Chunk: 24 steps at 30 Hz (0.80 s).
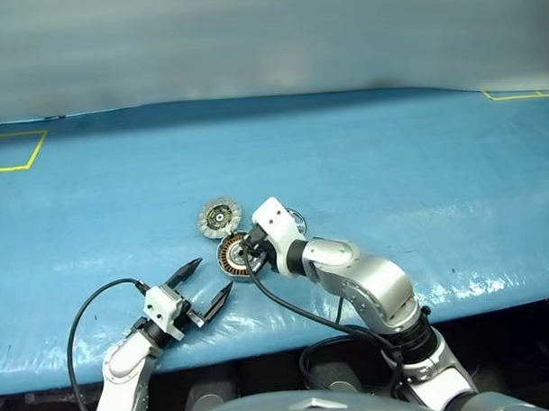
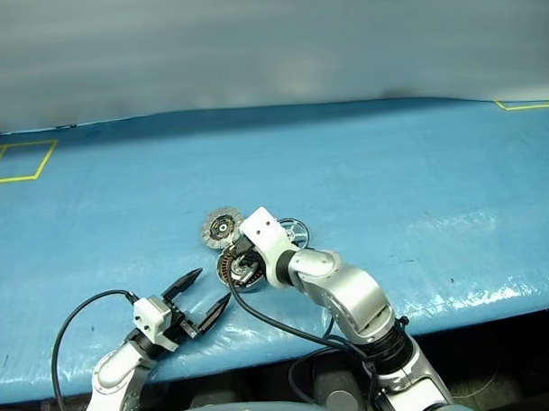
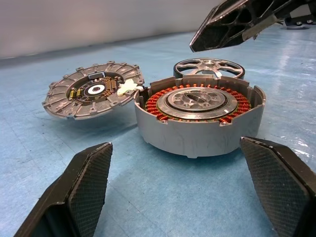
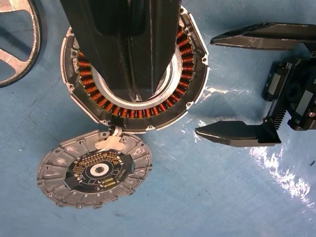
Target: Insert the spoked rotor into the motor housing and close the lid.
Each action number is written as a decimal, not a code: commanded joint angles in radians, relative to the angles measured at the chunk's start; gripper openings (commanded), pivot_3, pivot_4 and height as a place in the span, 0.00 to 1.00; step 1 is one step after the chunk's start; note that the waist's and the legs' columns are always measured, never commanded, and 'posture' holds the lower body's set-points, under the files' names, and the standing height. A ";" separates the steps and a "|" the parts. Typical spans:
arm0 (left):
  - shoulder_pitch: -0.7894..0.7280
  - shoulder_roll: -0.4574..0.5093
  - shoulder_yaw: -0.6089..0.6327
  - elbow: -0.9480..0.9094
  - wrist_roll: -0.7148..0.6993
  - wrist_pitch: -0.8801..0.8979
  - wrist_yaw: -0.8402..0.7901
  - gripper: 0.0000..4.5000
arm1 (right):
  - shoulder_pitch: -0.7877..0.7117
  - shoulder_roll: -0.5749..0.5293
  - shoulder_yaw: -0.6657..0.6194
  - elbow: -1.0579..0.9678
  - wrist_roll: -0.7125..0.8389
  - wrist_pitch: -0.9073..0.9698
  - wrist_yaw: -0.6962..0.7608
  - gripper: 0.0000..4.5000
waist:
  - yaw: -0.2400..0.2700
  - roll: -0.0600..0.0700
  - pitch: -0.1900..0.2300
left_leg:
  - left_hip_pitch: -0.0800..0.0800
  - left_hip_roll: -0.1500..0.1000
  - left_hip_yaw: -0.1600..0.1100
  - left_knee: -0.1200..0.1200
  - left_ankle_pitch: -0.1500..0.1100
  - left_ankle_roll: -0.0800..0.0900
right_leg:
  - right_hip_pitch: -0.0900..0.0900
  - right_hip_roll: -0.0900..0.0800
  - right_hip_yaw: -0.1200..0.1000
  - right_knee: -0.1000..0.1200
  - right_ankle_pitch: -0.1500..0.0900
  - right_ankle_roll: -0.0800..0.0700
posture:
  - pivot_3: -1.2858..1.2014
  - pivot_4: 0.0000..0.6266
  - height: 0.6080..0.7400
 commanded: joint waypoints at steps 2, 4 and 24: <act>0.046 0.038 0.004 -0.018 -0.014 0.083 -0.028 1.00 | 0.004 0.007 0.006 0.002 -0.005 -0.034 -0.005 0.01 | -0.004 -0.002 0.001 | -0.001 0.000 0.000 -0.001 0.000 0.000 | -0.001 0.000 0.000 -0.001 0.000 0.000 | 0.52 0.24 1.00; 0.047 0.042 0.003 -0.033 -0.003 0.083 -0.023 1.00 | 0.007 0.008 0.009 0.008 -0.006 -0.036 -0.003 0.01 | -0.007 -0.004 0.000 | -0.002 0.000 0.001 -0.002 0.000 0.000 | -0.002 0.000 0.000 -0.001 0.000 0.000 | 0.52 0.24 1.00; 0.029 0.013 0.015 -0.017 -0.008 0.057 -0.016 1.00 | 0.028 0.038 0.030 0.075 -0.011 -0.089 0.002 0.01 | 0.001 -0.006 -0.001 | -0.006 -0.001 0.000 -0.005 0.000 0.000 | -0.003 0.000 0.000 -0.002 -0.002 -0.001 | 0.52 0.24 1.00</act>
